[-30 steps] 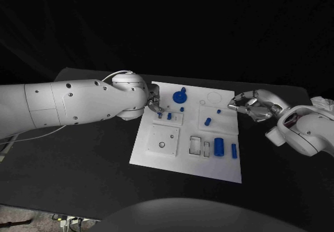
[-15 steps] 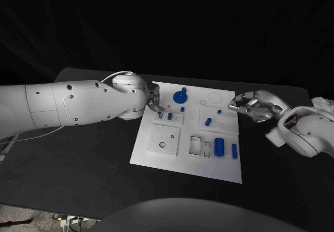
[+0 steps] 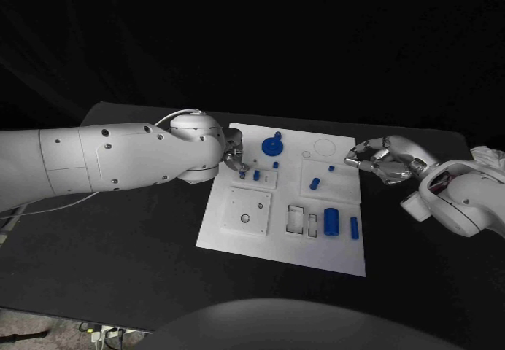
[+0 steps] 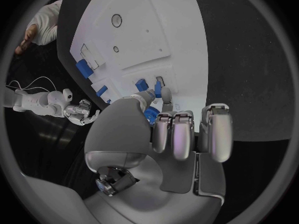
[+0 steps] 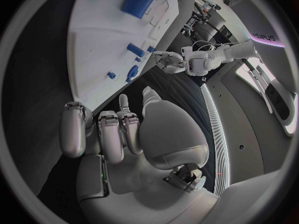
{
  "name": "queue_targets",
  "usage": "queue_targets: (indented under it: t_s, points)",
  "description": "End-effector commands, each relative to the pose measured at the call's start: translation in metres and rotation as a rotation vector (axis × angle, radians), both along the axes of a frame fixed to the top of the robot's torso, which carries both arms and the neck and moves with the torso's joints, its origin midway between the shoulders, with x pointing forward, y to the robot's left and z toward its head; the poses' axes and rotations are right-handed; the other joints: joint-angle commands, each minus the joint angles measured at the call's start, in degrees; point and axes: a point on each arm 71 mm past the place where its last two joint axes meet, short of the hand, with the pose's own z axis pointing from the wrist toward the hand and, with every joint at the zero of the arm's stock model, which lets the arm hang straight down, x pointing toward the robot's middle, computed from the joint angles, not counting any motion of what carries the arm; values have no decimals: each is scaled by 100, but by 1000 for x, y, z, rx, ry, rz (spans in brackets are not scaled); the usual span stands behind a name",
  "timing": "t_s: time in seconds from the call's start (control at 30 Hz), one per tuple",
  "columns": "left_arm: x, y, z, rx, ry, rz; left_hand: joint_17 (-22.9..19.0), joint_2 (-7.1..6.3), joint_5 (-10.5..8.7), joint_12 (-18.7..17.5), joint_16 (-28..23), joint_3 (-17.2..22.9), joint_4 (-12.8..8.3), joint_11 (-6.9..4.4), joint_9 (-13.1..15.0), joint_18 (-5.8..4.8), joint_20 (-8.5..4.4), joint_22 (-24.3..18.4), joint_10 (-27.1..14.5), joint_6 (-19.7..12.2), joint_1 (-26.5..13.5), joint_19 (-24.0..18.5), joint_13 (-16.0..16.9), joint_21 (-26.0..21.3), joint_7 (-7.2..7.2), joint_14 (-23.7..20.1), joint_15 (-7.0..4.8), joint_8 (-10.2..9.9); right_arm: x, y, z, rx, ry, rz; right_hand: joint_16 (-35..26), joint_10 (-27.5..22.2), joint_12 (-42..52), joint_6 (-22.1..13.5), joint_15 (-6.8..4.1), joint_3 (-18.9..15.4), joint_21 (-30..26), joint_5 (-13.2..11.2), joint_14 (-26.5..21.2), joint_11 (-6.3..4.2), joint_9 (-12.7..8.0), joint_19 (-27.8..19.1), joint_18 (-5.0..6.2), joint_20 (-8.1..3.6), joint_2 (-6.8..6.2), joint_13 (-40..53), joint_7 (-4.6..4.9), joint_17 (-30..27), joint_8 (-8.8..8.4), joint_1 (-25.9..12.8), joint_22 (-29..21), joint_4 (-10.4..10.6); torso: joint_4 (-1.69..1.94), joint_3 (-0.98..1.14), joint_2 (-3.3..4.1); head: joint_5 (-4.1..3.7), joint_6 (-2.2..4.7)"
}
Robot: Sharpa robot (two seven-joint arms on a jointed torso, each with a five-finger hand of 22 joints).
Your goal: Assemble the parts on the task board
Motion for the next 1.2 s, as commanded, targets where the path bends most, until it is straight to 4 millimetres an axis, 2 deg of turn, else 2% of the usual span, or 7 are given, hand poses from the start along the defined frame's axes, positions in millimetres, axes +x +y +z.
queue_targets:
  t_s: [0.03, 1.2]
  points:
    - [-2, 2, -2, 22, 27, 43, 1507, 66, 13, 14, 14, -17, 12, 24, 11, -2, -6, 1227, 606, 35, 3, 304, 1510, -13, -53, 592, 5, 19, 0, 1, 0, 3, -8, 11, 20, 607, 14, -37, 37, -1, -27, 34, 618, 49, -5, -35, 118, 0, -9, 1492, 14, 1508, -21, 58, 1071, -48, 4, -2, 4, -2, 1]
    - [-2, 3, -9, 63, 55, 48, 1507, 78, 19, 14, 14, -27, 22, 23, 15, 10, -7, 1200, 606, 47, -16, 275, 1510, -57, -57, 592, 5, 20, 0, 1, 0, 4, -7, 13, 20, 607, 14, -52, 39, 11, -39, 55, 618, 52, -9, -46, 121, 0, -10, 1492, 15, 1508, -24, 89, 1067, -73, 2, -1, 0, 27, 1]
